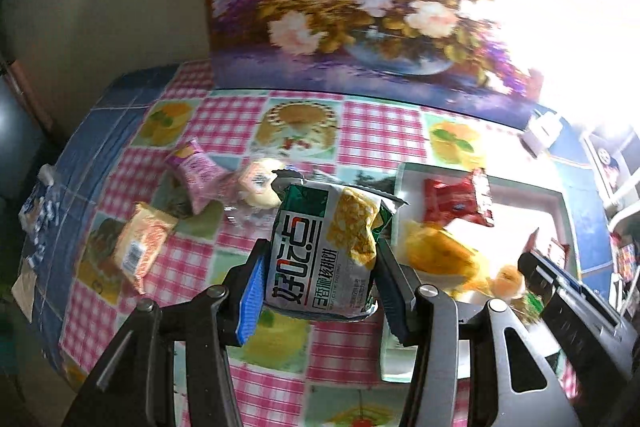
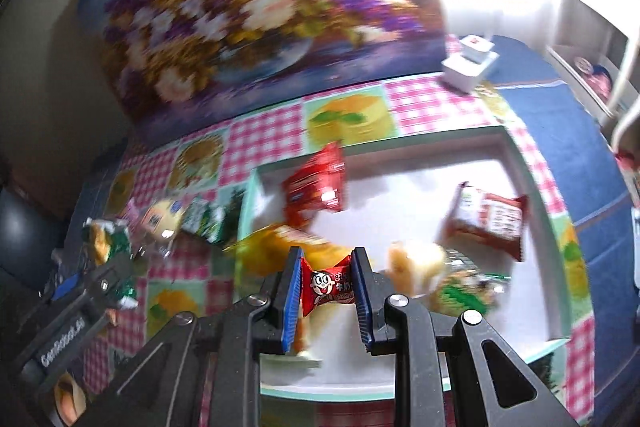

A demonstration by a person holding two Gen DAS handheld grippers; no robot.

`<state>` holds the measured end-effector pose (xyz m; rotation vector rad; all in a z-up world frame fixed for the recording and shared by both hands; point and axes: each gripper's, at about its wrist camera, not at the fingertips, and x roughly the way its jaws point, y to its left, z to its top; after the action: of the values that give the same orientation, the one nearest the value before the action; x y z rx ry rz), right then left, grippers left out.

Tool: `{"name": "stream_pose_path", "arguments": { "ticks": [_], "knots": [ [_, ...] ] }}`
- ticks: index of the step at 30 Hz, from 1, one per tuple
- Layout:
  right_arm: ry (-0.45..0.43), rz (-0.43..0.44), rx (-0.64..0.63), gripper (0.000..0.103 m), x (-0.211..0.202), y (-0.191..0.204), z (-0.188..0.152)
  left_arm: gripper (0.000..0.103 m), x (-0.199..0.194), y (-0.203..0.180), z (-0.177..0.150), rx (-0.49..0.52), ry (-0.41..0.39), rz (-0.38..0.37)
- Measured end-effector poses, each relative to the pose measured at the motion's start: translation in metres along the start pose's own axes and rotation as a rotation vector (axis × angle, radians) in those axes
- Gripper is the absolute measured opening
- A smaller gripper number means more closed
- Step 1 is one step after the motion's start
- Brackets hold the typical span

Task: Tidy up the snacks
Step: 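Carry the red candy with the right gripper while the left gripper carries the biscuit pack over the tray, then open the right gripper to drop the red candy while the left gripper releases the biscuit pack into the tray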

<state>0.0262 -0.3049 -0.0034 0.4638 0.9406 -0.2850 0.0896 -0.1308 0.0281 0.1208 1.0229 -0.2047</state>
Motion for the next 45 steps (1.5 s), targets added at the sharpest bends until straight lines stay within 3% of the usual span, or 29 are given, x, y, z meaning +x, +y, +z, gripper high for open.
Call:
{"name": "stream_pose_path", "arguments": {
  "ticks": [12,20,26,45],
  "knots": [
    [-0.046,-0.092,0.172,0.026,-0.017,-0.072,0.004,0.053,-0.006,-0.063,-0.011,0.143,0.009,-0.071],
    [-0.031,-0.103,0.206,0.026,-0.014,-0.085,0.002,0.053,-0.005,-0.098,-0.022,0.237,0.024,-0.102],
    [0.044,-0.107,0.213,0.026,0.009,-0.089,-0.006,0.053,0.018,-0.118,-0.036,0.293,0.103,-0.099],
    [0.098,-0.112,0.229,0.027,0.027,-0.094,-0.012,0.054,0.049,-0.132,-0.047,0.307,0.214,-0.100]
  ]
}}
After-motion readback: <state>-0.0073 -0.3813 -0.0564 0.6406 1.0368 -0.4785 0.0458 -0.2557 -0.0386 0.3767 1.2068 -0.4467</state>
